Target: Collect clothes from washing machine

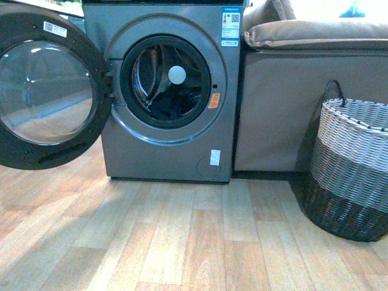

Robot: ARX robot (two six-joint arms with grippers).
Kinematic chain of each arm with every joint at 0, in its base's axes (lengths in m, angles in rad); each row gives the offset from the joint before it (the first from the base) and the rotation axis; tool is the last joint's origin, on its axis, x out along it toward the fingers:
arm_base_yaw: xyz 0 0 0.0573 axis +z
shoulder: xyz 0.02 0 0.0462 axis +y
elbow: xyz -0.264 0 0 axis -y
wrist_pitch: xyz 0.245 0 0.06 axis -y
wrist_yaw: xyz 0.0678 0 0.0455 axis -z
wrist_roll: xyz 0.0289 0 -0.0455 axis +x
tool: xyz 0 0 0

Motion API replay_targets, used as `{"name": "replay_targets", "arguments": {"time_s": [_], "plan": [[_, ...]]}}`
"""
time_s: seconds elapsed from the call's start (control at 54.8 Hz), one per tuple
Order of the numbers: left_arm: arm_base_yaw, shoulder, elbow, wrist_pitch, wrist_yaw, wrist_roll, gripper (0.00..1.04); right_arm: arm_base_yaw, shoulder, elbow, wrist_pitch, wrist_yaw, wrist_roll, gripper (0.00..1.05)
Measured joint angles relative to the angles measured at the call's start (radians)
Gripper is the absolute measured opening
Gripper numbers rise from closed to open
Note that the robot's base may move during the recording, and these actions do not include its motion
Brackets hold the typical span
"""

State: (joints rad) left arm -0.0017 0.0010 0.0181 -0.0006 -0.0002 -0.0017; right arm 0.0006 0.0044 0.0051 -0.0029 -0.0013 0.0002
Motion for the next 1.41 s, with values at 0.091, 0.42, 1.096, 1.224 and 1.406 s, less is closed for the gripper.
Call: {"name": "replay_targets", "arguments": {"time_s": [0.091, 0.42, 1.096, 1.224, 1.406], "plan": [[0.000, 0.000, 0.000, 0.000, 0.000, 0.000, 0.98, 0.000, 0.000, 0.000, 0.000, 0.000, 0.000, 0.97], [0.000, 0.000, 0.000, 0.000, 0.000, 0.000, 0.98, 0.000, 0.000, 0.000, 0.000, 0.000, 0.000, 0.97], [0.000, 0.000, 0.000, 0.000, 0.000, 0.000, 0.98, 0.000, 0.000, 0.000, 0.000, 0.000, 0.000, 0.97], [0.000, 0.001, 0.000, 0.000, -0.002, 0.000, 0.98, 0.000, 0.000, 0.000, 0.000, -0.001, 0.000, 0.97], [0.000, 0.002, 0.000, 0.000, 0.000, 0.000, 0.98, 0.000, 0.000, 0.000, 0.000, 0.001, 0.000, 0.97]]}}
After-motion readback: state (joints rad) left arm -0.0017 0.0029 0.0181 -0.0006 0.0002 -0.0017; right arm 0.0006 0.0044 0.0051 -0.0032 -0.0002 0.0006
